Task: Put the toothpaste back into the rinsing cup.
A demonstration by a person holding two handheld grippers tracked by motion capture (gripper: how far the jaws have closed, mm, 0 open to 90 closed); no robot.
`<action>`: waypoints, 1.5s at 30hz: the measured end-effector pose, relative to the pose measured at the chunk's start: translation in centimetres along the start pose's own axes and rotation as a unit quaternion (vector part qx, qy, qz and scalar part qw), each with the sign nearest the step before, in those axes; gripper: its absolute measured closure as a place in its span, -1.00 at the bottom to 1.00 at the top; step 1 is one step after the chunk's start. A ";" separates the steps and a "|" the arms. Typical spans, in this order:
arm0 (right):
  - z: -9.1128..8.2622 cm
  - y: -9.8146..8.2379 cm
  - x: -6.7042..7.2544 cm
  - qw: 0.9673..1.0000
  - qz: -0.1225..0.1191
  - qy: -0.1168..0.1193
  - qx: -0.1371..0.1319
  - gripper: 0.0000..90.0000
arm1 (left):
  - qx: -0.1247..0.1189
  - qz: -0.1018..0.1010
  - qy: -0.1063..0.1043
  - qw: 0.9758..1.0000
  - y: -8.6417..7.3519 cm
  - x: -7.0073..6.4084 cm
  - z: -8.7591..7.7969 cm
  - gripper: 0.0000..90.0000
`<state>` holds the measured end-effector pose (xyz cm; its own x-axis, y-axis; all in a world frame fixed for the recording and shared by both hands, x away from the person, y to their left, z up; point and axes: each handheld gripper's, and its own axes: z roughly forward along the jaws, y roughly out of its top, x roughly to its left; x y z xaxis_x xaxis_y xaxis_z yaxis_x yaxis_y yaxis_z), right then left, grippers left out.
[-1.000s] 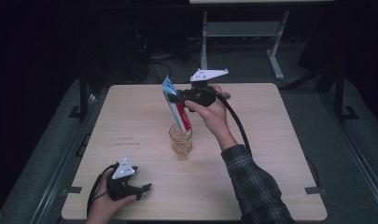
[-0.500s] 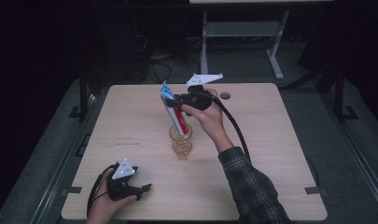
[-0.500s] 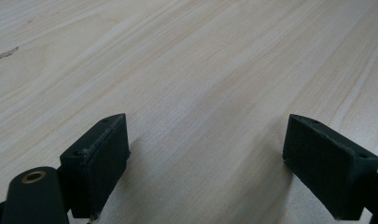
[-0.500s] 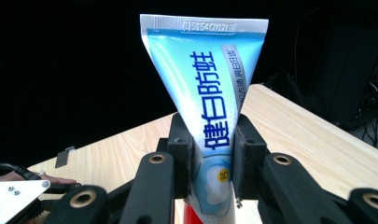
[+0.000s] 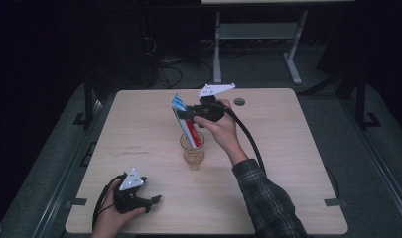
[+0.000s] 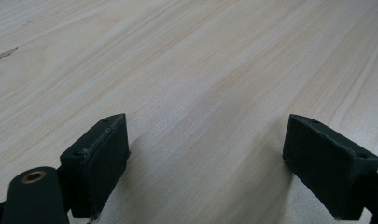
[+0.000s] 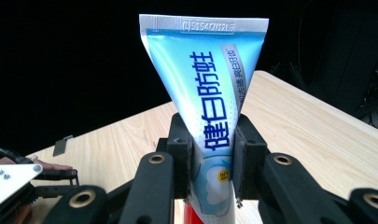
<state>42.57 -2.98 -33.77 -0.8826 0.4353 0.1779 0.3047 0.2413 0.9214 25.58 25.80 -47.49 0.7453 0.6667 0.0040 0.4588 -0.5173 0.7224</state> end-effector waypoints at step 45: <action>1.2 -3.1 0.0 0.999 -0.002 -0.012 0.044 0.32 | 0.001 0.000 0.000 1.000 0.0 0.0 0.0 -0.70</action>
<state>42.05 -2.70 -37.05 -0.8754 0.4543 0.1655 0.3330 0.3182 0.8876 25.56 25.75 -47.48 0.7454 0.6666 0.0048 0.4590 -0.5184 0.7215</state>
